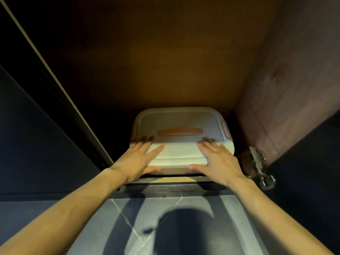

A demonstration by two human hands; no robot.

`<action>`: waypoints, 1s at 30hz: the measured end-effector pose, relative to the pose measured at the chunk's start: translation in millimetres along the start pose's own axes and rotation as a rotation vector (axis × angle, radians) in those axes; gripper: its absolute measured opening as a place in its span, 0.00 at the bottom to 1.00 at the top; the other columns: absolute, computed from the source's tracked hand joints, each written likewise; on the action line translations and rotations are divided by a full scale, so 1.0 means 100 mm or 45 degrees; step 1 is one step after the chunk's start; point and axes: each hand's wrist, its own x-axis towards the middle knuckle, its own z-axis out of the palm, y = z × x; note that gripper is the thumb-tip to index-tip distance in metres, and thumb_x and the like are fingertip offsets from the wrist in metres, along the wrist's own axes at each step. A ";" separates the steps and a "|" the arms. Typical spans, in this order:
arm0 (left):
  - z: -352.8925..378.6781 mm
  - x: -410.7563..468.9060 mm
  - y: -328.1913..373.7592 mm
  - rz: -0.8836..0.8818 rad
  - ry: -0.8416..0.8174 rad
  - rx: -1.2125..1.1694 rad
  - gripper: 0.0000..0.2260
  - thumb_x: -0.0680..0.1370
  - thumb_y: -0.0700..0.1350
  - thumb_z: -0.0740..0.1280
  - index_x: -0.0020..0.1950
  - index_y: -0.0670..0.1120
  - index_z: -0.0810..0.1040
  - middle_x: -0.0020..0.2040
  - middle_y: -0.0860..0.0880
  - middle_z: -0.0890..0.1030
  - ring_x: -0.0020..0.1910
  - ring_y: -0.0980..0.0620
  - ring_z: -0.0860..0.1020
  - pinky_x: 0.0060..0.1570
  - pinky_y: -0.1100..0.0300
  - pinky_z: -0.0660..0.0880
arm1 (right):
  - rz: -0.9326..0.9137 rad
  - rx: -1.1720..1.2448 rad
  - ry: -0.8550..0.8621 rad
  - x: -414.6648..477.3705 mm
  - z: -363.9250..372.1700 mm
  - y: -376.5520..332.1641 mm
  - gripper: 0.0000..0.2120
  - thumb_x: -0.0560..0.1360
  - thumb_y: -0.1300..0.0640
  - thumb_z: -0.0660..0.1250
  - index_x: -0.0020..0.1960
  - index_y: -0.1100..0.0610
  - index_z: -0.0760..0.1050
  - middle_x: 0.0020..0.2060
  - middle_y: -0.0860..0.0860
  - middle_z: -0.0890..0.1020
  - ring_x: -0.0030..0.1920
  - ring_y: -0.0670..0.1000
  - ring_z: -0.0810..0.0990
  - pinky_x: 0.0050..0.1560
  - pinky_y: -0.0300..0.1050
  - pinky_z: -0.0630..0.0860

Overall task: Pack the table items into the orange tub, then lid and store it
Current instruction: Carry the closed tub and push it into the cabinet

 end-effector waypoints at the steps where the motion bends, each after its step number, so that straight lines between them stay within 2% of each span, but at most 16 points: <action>1: 0.00 -0.02 0.00 0.007 -0.003 0.006 0.31 0.76 0.63 0.51 0.73 0.59 0.38 0.76 0.43 0.51 0.73 0.43 0.52 0.71 0.50 0.47 | 0.001 -0.011 -0.015 -0.03 0.01 -0.01 0.42 0.68 0.28 0.55 0.75 0.48 0.50 0.76 0.47 0.52 0.75 0.46 0.49 0.73 0.48 0.46; 4: 0.04 -0.08 0.01 0.011 0.020 0.000 0.31 0.76 0.64 0.49 0.73 0.59 0.37 0.77 0.44 0.48 0.74 0.43 0.47 0.72 0.50 0.43 | -0.001 -0.034 -0.055 -0.09 0.03 -0.01 0.42 0.69 0.27 0.53 0.75 0.48 0.48 0.76 0.47 0.50 0.75 0.46 0.46 0.73 0.48 0.44; 9: 0.13 -0.18 0.11 -0.030 0.053 -0.041 0.31 0.75 0.65 0.48 0.71 0.61 0.35 0.76 0.46 0.40 0.74 0.46 0.39 0.70 0.53 0.38 | 0.005 0.006 -0.123 -0.11 -0.04 -0.03 0.40 0.72 0.31 0.55 0.76 0.48 0.47 0.76 0.48 0.48 0.75 0.47 0.45 0.73 0.48 0.43; 12: 0.12 -0.21 0.11 -0.049 0.025 -0.021 0.32 0.74 0.67 0.48 0.72 0.60 0.35 0.76 0.47 0.39 0.74 0.46 0.40 0.70 0.53 0.39 | 0.043 0.088 -0.133 -0.13 -0.11 -0.10 0.38 0.72 0.33 0.57 0.75 0.48 0.50 0.76 0.49 0.51 0.75 0.49 0.47 0.73 0.51 0.46; 17: -0.11 -0.29 0.18 -0.040 0.069 0.130 0.32 0.76 0.66 0.46 0.74 0.55 0.38 0.77 0.46 0.43 0.75 0.46 0.42 0.71 0.51 0.41 | 0.089 0.134 0.017 -0.15 -0.53 -0.21 0.37 0.72 0.34 0.59 0.75 0.50 0.54 0.75 0.51 0.59 0.75 0.53 0.54 0.73 0.52 0.55; 20: -0.57 -0.42 0.25 -0.084 0.125 0.117 0.32 0.76 0.65 0.45 0.74 0.53 0.38 0.77 0.46 0.45 0.75 0.46 0.44 0.72 0.51 0.42 | 0.105 0.103 0.022 -0.25 -0.99 -0.32 0.36 0.73 0.34 0.58 0.75 0.49 0.52 0.75 0.51 0.58 0.75 0.53 0.53 0.73 0.52 0.52; 24: -1.58 -0.78 0.39 -0.040 0.185 0.086 0.32 0.76 0.65 0.45 0.74 0.53 0.39 0.77 0.46 0.48 0.75 0.45 0.47 0.72 0.51 0.42 | 0.094 0.076 0.040 -0.50 -1.87 -0.58 0.36 0.74 0.34 0.55 0.76 0.48 0.49 0.75 0.49 0.57 0.75 0.52 0.51 0.73 0.51 0.50; 30: -3.25 -1.65 0.53 0.074 0.218 0.042 0.31 0.76 0.66 0.44 0.74 0.53 0.39 0.77 0.48 0.45 0.75 0.47 0.42 0.71 0.51 0.40 | 0.141 0.038 0.060 -1.08 -3.37 -1.21 0.36 0.73 0.32 0.53 0.75 0.45 0.47 0.76 0.47 0.54 0.75 0.49 0.48 0.73 0.50 0.47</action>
